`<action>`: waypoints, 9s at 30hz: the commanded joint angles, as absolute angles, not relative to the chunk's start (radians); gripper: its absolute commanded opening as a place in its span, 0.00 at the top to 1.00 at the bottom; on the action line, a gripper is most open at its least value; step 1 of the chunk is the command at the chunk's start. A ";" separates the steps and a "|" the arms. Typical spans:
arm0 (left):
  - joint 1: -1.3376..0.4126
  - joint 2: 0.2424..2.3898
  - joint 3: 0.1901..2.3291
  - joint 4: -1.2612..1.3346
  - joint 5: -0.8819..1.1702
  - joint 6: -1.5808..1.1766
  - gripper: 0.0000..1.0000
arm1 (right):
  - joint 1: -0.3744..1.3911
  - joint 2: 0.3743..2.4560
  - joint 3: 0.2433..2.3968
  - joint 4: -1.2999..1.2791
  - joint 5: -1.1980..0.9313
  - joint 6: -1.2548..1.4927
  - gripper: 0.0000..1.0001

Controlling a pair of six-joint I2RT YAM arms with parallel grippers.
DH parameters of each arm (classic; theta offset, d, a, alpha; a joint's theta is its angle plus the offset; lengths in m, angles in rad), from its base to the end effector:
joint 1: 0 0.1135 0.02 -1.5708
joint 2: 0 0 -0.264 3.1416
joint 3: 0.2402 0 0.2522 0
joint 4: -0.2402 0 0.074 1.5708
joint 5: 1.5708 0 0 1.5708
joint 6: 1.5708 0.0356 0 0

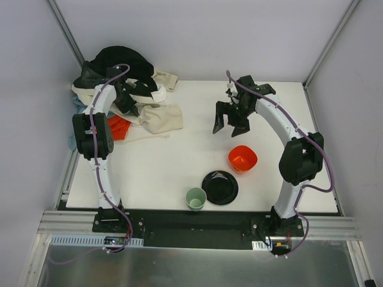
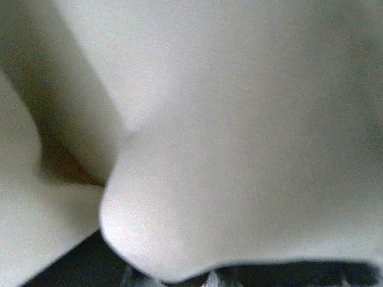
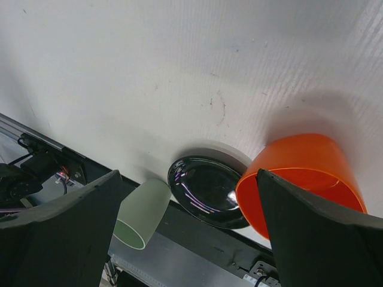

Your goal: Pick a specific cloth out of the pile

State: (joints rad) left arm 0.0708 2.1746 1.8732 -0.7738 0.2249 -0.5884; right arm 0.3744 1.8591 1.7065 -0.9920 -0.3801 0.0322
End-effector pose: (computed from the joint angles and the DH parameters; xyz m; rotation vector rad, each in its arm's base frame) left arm 0.4727 0.0256 0.2198 -0.7955 2.5621 -0.4664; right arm 0.3587 0.1551 0.2912 -0.5774 2.6736 0.6343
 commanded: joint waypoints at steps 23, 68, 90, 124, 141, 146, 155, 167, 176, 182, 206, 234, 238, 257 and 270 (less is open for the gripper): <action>0.270 2.270 2.421 -0.696 0.436 -0.750 0.98 | 0.633 2.204 2.361 -0.890 -0.614 0.279 0.04; -0.034 2.206 1.822 -0.744 0.361 -0.597 0.11 | 0.603 2.056 2.126 -0.913 -0.492 0.190 0.04; 0.155 2.194 2.352 -0.658 0.433 -0.850 1.00 | 0.653 2.244 2.172 -0.642 -0.640 0.466 0.04; 0.262 2.048 2.249 -0.334 0.532 -1.005 1.00 | 0.904 2.884 2.545 -0.005 -0.239 1.384 0.29; 0.262 2.065 2.221 -0.336 0.552 -0.977 1.00 | 0.919 2.971 2.597 0.040 -0.121 1.566 0.42; 0.262 2.026 2.042 -0.391 0.468 -0.897 0.87 | 0.888 2.948 2.539 0.119 -0.185 1.577 0.50; 0.259 1.993 1.937 -0.659 0.261 -0.733 0.16 | 0.787 2.784 2.373 0.161 -0.379 1.428 0.32; 0.264 1.619 1.547 -0.730 0.106 -0.580 0.04 | 0.689 2.735 2.362 0.140 -0.445 1.370 0.24; 0.459 1.678 1.365 -0.738 0.241 -0.684 0.04 | 0.675 2.674 2.306 0.146 -0.488 1.330 0.23; 0.459 1.938 1.538 -0.721 0.299 -0.768 0.04 | 0.631 2.570 2.206 0.146 -0.537 1.261 0.23; 0.003 2.279 1.853 -0.638 0.489 -0.877 0.73 | 0.517 2.211 2.092 -0.344 -0.644 0.729 0.21; 0.212 1.841 1.644 -0.683 0.676 -0.713 0.14 | 0.730 2.592 2.390 -0.354 -0.572 0.834 0.30; 0.212 1.844 1.638 -0.692 0.692 -0.701 0.14 | 0.750 2.634 2.364 -0.278 -0.545 0.917 0.31; 0.216 1.810 1.612 -0.696 0.716 -0.678 0.15 | 0.769 2.858 2.503 -0.112 -0.353 1.324 0.49; 0.216 1.784 1.559 -0.698 0.696 -0.653 0.16 | 0.697 2.622 2.286 -0.080 -0.388 1.163 0.99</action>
State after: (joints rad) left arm 0.2157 1.8381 1.5749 -0.6899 0.6979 -0.6857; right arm 0.7616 2.7945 2.3894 -0.0544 -0.4049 1.2182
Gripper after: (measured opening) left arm 0.839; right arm 0.044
